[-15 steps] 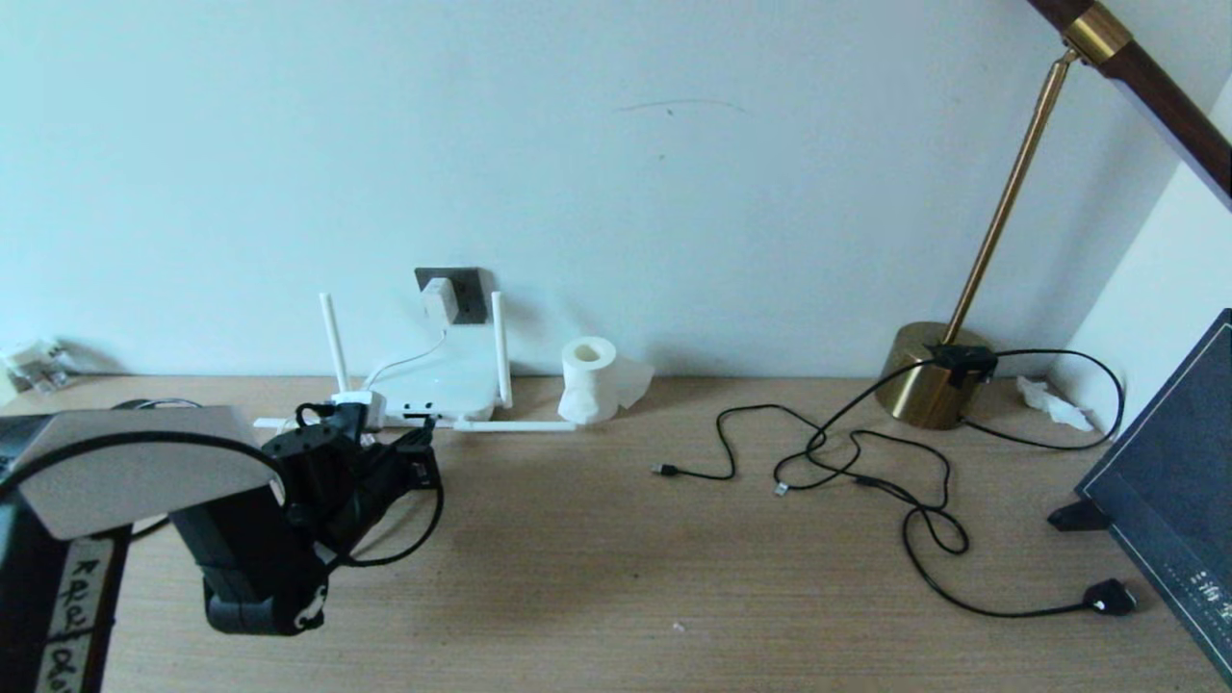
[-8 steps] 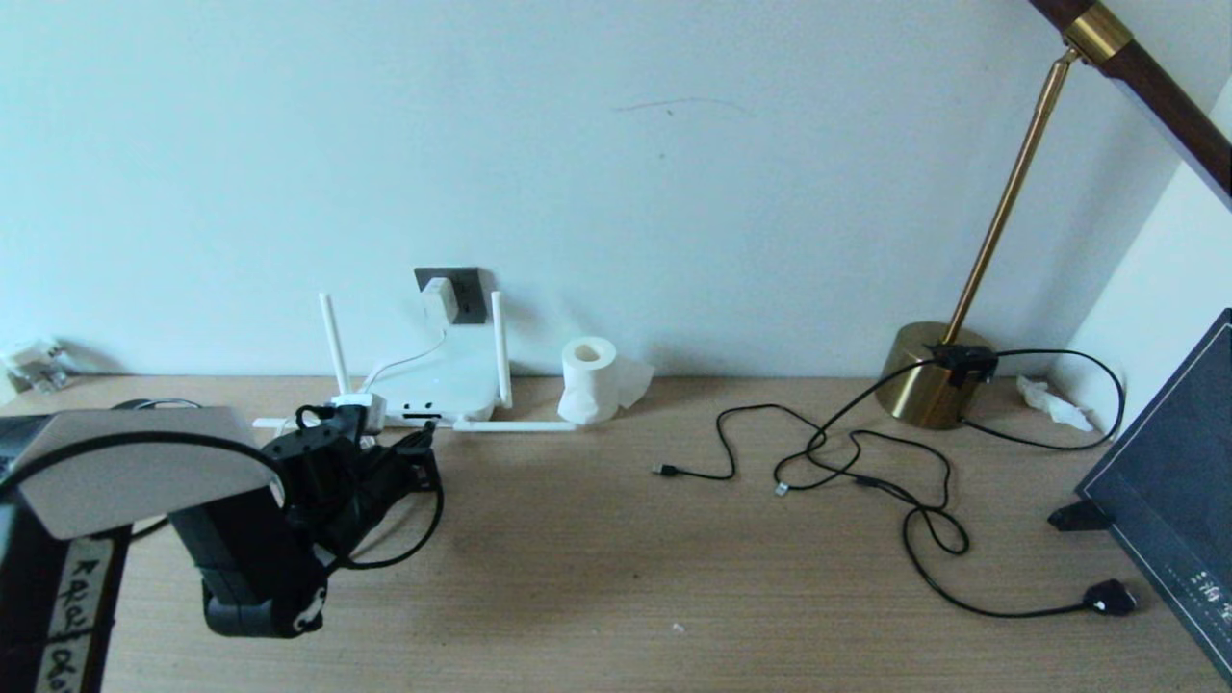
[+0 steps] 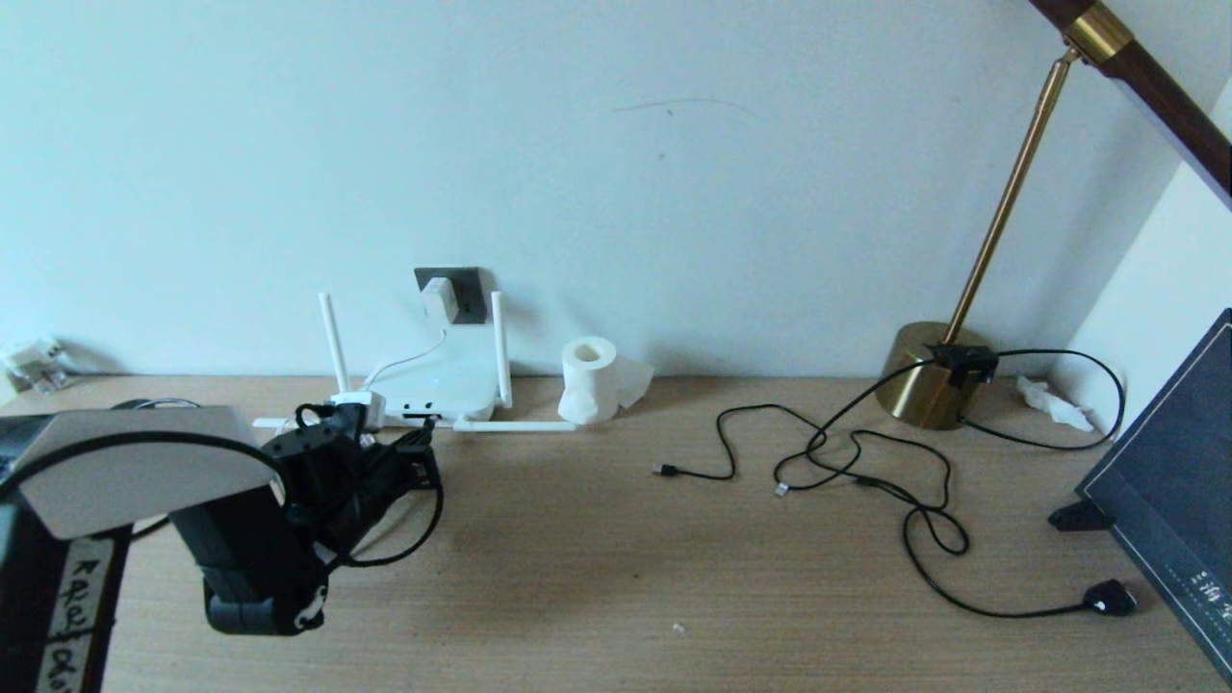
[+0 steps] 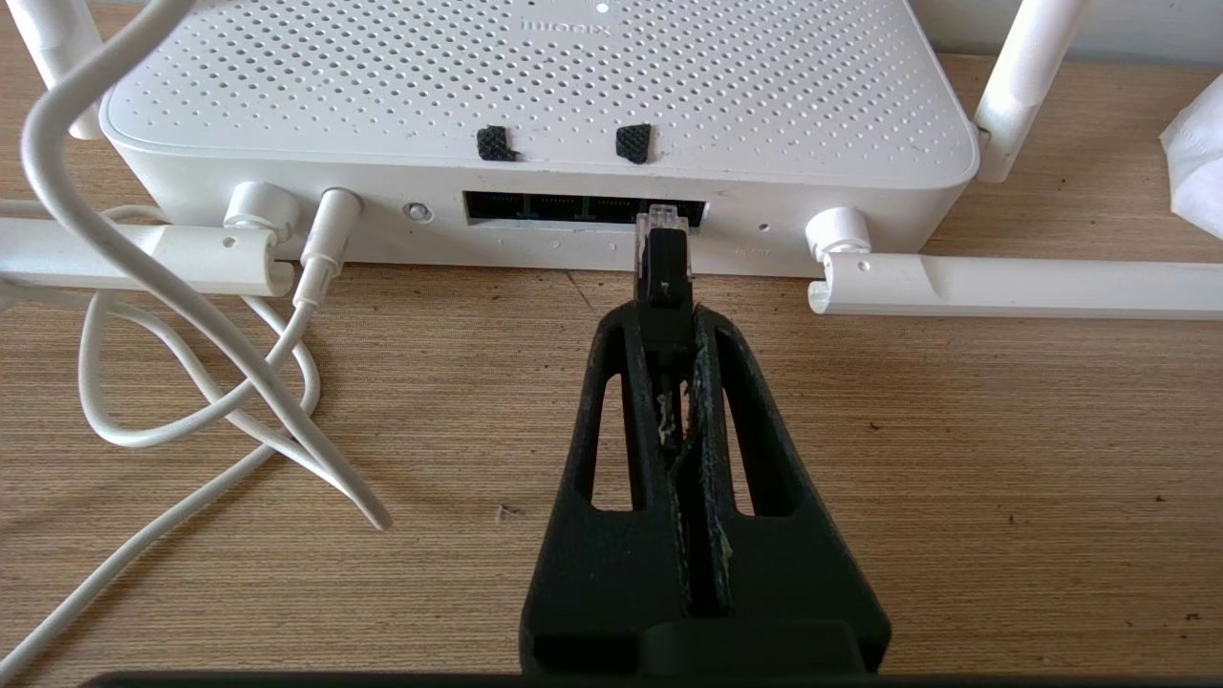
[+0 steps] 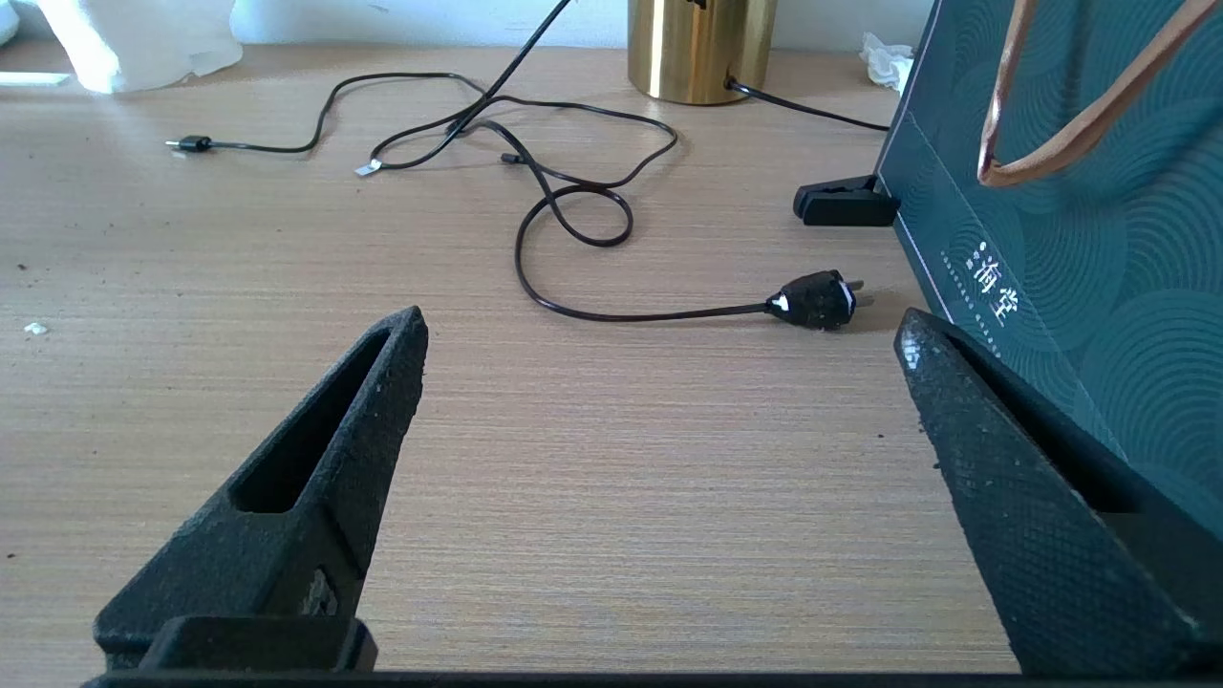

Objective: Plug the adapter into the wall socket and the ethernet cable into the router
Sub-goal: Plug cable into router interface

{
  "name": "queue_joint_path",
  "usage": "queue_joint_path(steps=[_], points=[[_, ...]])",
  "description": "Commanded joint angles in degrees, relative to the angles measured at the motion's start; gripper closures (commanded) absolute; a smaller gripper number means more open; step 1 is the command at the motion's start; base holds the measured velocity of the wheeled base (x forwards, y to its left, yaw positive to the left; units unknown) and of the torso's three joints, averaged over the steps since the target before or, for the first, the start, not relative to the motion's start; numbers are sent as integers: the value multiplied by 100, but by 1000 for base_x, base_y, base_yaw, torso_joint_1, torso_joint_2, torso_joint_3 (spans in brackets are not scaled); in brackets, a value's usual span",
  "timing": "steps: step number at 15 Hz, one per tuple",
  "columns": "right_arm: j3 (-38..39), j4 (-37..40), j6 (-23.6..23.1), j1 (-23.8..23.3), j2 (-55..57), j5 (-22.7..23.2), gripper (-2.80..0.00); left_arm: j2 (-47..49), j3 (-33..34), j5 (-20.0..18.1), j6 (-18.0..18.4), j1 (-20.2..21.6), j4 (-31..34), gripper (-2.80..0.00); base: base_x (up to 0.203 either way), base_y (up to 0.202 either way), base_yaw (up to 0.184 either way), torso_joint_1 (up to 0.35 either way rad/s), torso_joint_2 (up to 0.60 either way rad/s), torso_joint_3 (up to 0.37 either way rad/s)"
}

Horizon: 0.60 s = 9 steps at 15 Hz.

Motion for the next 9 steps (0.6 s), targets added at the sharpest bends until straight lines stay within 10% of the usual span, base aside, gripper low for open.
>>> queue_joint_path(steps=[1,9], points=[[9,-3,0,1,4,0,-280,1,-5,0,0,-2,-49,0,0,0,0,0,0,0],[0,-2,0,1,4,0,-280,10,-22,-1,-9,-2,-49,0,0,0,0,0,0,0]])
